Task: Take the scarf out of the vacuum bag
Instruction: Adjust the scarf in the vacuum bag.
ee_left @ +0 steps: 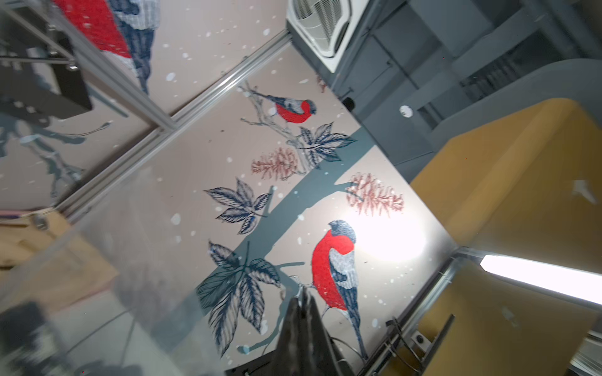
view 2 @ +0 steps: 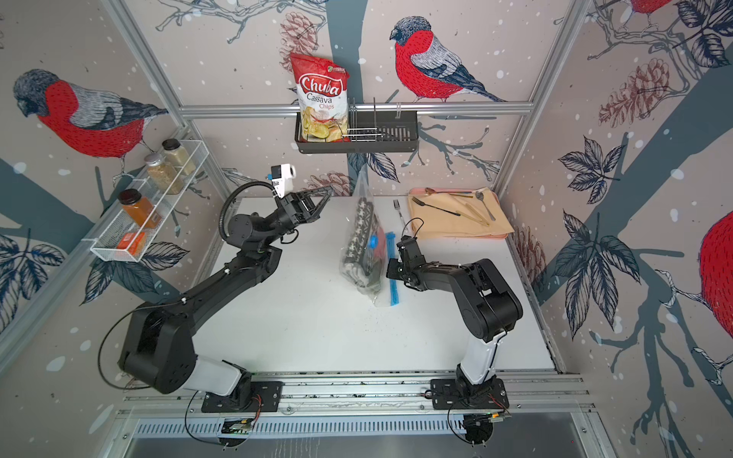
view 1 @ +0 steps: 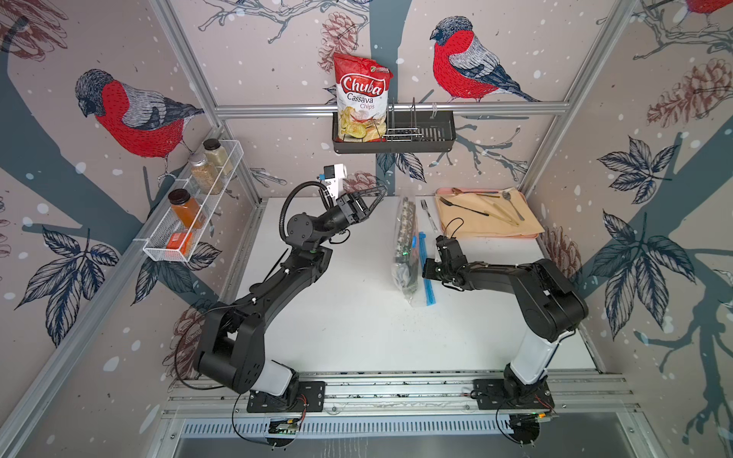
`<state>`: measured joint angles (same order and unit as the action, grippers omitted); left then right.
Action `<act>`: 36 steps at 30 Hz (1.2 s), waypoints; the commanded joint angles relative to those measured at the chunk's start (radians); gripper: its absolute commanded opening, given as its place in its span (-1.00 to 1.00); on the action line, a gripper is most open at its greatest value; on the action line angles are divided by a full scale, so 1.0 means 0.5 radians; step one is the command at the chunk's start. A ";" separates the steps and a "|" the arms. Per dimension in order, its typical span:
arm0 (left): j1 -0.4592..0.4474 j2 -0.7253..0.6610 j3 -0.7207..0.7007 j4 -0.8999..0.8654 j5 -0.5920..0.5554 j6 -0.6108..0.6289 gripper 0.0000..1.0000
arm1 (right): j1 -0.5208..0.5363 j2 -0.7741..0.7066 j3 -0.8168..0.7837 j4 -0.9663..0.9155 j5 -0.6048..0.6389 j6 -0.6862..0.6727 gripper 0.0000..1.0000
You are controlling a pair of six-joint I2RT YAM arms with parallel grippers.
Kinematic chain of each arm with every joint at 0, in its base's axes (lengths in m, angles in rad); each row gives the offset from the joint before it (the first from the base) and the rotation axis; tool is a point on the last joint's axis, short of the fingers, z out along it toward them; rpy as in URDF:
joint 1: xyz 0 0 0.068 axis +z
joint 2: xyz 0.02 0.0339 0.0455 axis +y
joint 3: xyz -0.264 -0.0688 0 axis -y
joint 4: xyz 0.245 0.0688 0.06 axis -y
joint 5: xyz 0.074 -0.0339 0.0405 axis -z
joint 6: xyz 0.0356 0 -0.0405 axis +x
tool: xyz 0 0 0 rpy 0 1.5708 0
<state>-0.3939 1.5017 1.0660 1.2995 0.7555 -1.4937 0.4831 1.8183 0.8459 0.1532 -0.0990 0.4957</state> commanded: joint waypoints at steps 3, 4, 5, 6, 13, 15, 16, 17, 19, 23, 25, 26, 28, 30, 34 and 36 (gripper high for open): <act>0.018 0.098 0.019 0.596 0.043 -0.369 -1.00 | -0.021 0.011 -0.062 -0.471 0.036 -0.037 -1.00; 0.021 0.067 0.006 0.476 0.057 -0.285 -1.00 | -0.027 0.002 -0.072 -0.462 0.027 -0.037 -1.00; 0.024 0.019 -0.012 0.312 0.076 -0.159 -1.00 | -0.031 -0.003 -0.075 -0.457 0.012 -0.039 -1.00; 0.028 -0.041 -0.013 0.081 0.094 -0.005 -1.00 | -0.034 -0.004 -0.073 -0.460 0.004 -0.040 -1.00; 0.021 -0.488 0.471 -2.578 -0.719 1.695 -1.00 | -0.053 -0.010 -0.063 -0.472 -0.052 -0.057 -1.00; 0.041 -0.505 0.633 -3.088 -1.157 1.912 -1.00 | -0.062 -0.020 -0.058 -0.481 -0.084 -0.065 -1.00; 0.062 -0.503 0.665 -3.218 -1.264 1.988 -0.89 | -0.067 -0.033 -0.060 -0.485 -0.100 -0.070 -1.00; 0.096 -0.501 0.667 -3.341 -1.387 2.041 -0.69 | -0.074 -0.040 -0.058 -0.498 -0.121 -0.076 -1.00; 0.260 -0.519 0.547 -3.420 -1.342 2.070 -0.37 | -0.101 -0.077 -0.057 -0.532 -0.200 -0.086 -1.00; 0.726 -0.512 0.134 -3.260 -0.822 2.011 -0.03 | -0.162 -0.190 -0.057 -0.653 -0.239 -0.103 -1.00; 0.836 -0.415 0.045 -3.266 -0.675 2.032 0.01 | -0.188 -0.197 -0.048 -0.714 -0.198 -0.105 -1.00; 0.865 -0.355 0.014 -3.260 -0.603 2.066 0.00 | -0.201 -0.197 -0.048 -0.727 -0.187 -0.108 -1.00; 0.895 -0.238 -0.005 -3.281 -0.539 2.131 0.00 | -0.225 -0.196 -0.051 -0.735 -0.190 -0.113 -1.00; 0.921 -0.101 0.038 -3.343 -0.482 2.203 0.00 | -0.234 -0.211 -0.051 -0.735 -0.192 -0.123 -1.00; 0.921 0.069 0.098 -3.415 -0.469 2.241 0.08 | -0.258 -0.244 -0.051 -0.743 -0.209 -0.138 -1.00; 0.923 0.083 0.095 -3.437 -0.548 2.261 0.18 | -0.287 -0.272 -0.061 -0.736 -0.241 -0.145 -1.00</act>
<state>0.0639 1.5345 1.1049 -0.3836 0.4740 -0.4110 0.3519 1.6909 0.8253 -0.1104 -0.2287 0.4431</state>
